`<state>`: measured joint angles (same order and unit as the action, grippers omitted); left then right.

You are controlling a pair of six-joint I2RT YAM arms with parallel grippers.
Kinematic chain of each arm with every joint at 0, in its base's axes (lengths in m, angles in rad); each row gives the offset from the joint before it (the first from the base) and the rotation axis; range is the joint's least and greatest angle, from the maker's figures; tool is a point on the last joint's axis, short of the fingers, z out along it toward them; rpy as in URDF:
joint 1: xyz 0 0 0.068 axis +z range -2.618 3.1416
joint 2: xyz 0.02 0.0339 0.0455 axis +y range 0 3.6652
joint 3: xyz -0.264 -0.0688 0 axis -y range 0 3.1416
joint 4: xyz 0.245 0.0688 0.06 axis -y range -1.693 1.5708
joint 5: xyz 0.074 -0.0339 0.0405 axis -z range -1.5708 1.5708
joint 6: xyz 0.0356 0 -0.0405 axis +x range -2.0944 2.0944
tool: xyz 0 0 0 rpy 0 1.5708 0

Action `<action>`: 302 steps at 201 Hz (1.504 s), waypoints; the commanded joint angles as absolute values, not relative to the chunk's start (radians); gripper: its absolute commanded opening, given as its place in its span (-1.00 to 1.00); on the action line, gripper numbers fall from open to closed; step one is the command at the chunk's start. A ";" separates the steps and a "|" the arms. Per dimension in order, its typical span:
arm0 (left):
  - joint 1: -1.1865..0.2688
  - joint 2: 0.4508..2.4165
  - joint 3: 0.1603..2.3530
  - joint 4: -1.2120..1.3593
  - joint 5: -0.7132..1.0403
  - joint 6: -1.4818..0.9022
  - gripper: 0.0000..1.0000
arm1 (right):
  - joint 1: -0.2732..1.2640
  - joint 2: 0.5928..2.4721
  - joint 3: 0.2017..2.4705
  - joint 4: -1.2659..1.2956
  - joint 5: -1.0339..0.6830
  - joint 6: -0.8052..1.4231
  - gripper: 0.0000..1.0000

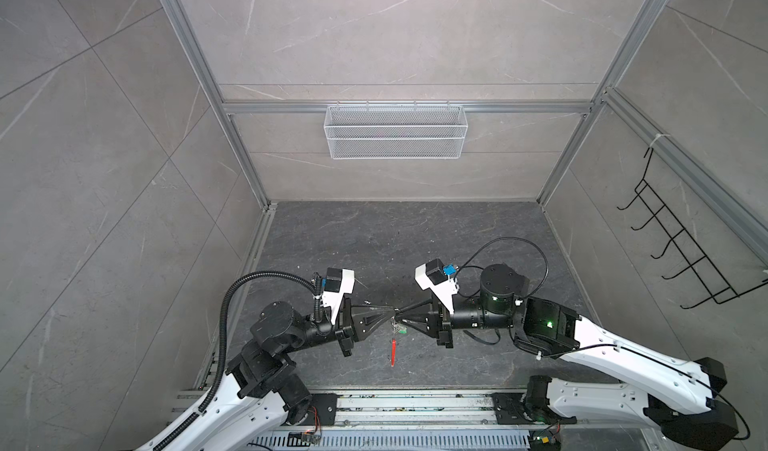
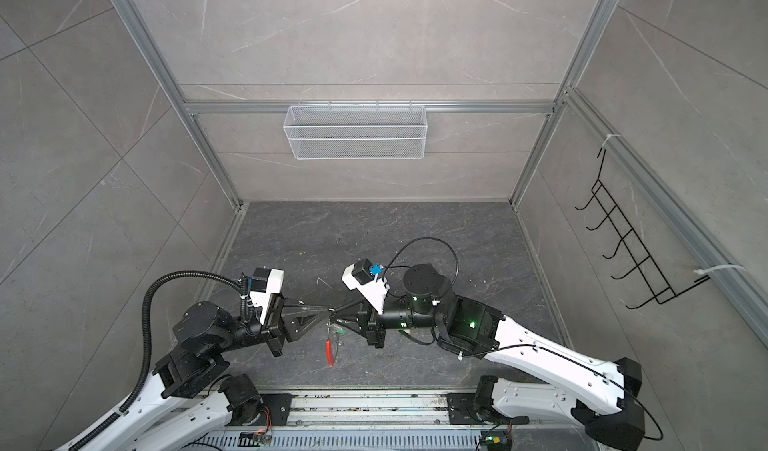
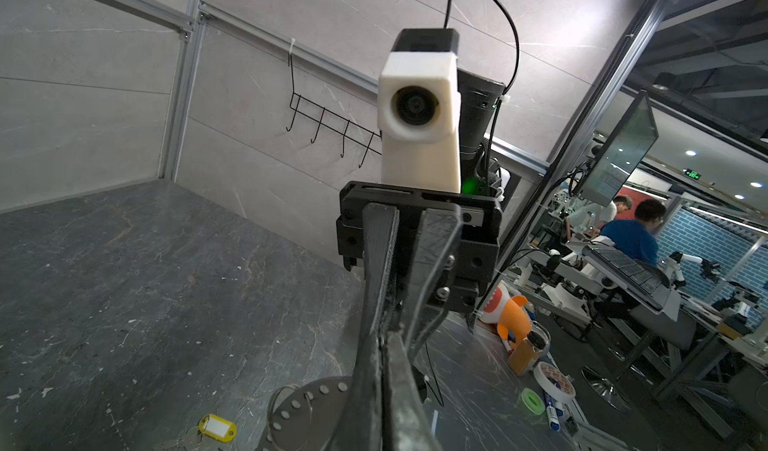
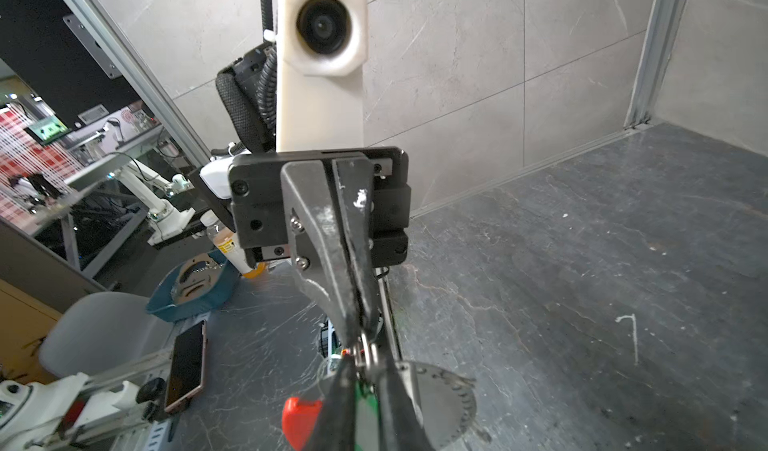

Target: Remove the keys from the keyring

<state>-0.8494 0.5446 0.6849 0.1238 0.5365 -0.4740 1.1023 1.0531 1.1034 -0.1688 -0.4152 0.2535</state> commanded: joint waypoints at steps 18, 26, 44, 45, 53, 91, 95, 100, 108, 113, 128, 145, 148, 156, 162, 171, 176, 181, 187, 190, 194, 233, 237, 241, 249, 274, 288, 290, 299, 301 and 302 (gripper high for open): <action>-0.853 0.545 0.720 0.174 0.549 -0.467 -1.00 | 1.108 1.053 1.101 -0.157 -0.429 0.261 -1.00; -0.852 0.546 0.732 0.148 0.549 -0.464 -1.00 | 1.106 1.047 1.105 -0.175 -0.422 0.257 -1.00; -0.852 0.546 0.768 0.058 0.551 -0.449 -0.86 | 1.098 1.037 1.123 -0.249 -0.430 0.242 -1.00; -0.851 0.546 0.770 0.050 0.551 -0.448 -0.83 | 1.096 1.037 1.125 -0.253 -0.433 0.240 -1.00; -0.852 0.543 0.788 -0.001 0.552 -0.436 -0.65 | 1.082 1.038 1.140 -0.299 -0.457 0.228 -1.00; -0.852 0.604 0.921 -0.276 0.625 -0.356 -0.47 | 1.011 1.065 1.225 -0.528 -0.554 0.158 -1.00; -0.851 0.616 0.935 -0.301 0.633 -0.350 -0.47 | 1.004 1.070 1.234 -0.549 -0.562 0.152 -1.00; -0.852 0.628 0.948 -0.327 0.643 -0.340 -0.46 | 0.999 1.076 1.246 -0.571 -0.572 0.143 -1.00; -0.852 0.648 0.966 -0.358 0.655 -0.331 -0.45 | 0.990 1.088 1.271 -0.614 -0.586 0.125 -1.00; -0.851 0.659 0.973 -0.369 0.663 -0.326 -0.45 | 0.988 1.096 1.288 -0.641 -0.589 0.114 -1.00; -0.851 0.691 0.997 -0.403 0.678 -0.313 -0.43 | 0.988 1.124 1.338 -0.711 -0.607 0.081 -1.00; -0.852 0.727 1.024 -0.433 0.710 -0.298 -0.43 | 0.988 1.158 1.396 -0.788 -0.627 0.050 -1.00; -0.852 0.733 1.027 -0.434 0.717 -0.296 -0.43 | 0.987 1.162 1.403 -0.796 -0.634 0.045 -1.00; -0.851 0.746 1.035 -0.440 0.728 -0.294 -0.43 | 0.988 1.172 1.418 -0.812 -0.646 0.039 -1.00; -0.852 0.753 1.039 -0.444 0.732 -0.293 -0.43 | 0.988 1.178 1.427 -0.820 -0.654 0.034 -1.00; -0.852 0.764 1.044 -0.445 0.744 -0.293 -0.43 | 0.988 1.188 1.441 -0.839 -0.657 0.026 -1.00; -0.852 0.768 1.046 -0.446 0.749 -0.292 -0.44 | 0.988 1.191 1.445 -0.847 -0.657 0.024 -1.00; -0.852 0.771 1.048 -0.446 0.752 -0.294 -0.44 | 0.988 1.196 1.450 -0.853 -0.657 0.020 -1.00; -0.853 0.776 1.049 -0.446 0.755 -0.296 -0.44 | 0.988 1.200 1.455 -0.858 -0.657 0.018 -1.00; -0.852 0.776 1.051 -0.446 0.757 -0.296 -0.45 | 0.988 1.202 1.456 -0.860 -0.657 0.017 -1.00; -0.851 0.779 1.053 -0.446 0.759 -0.295 -0.46 | 0.988 1.204 1.458 -0.863 -0.658 0.015 -1.00; -0.852 0.799 1.061 -0.442 0.763 -0.304 -0.53 | 0.988 1.222 1.476 -0.877 -0.661 0.009 -1.00; -0.852 0.802 1.061 -0.441 0.765 -0.304 -0.54 | 0.988 1.224 1.477 -0.878 -0.661 0.009 -1.00; -0.852 0.803 1.062 -0.440 0.769 -0.305 -0.55 | 0.988 1.226 1.479 -0.877 -0.661 0.008 -1.00; -0.852 0.808 1.062 -0.437 0.773 -0.307 -0.56 | 0.988 1.228 1.483 -0.879 -0.660 0.008 -1.00; -0.852 0.814 1.059 -0.436 0.779 -0.313 -0.57 | 0.988 1.229 1.494 -0.876 -0.649 0.009 -1.00; -0.853 0.814 1.056 -0.434 0.778 -0.315 -0.57 | 0.988 1.232 1.499 -0.870 -0.642 0.012 -1.00; -0.852 0.813 1.055 -0.432 0.778 -0.316 -0.57 | 0.988 1.232 1.499 -0.869 -0.643 0.012 -1.00; -0.851 0.811 1.051 -0.425 0.779 -0.320 -0.57 | 0.988 1.233 1.501 -0.864 -0.641 0.015 -1.00; -0.851 0.809 1.051 -0.424 0.778 -0.320 -0.57 | 0.988 1.234 1.501 -0.863 -0.641 0.016 -1.00; -0.851 0.810 1.051 -0.423 0.778 -0.320 -0.57 | 0.988 1.235 1.501 -0.862 -0.642 0.016 -1.00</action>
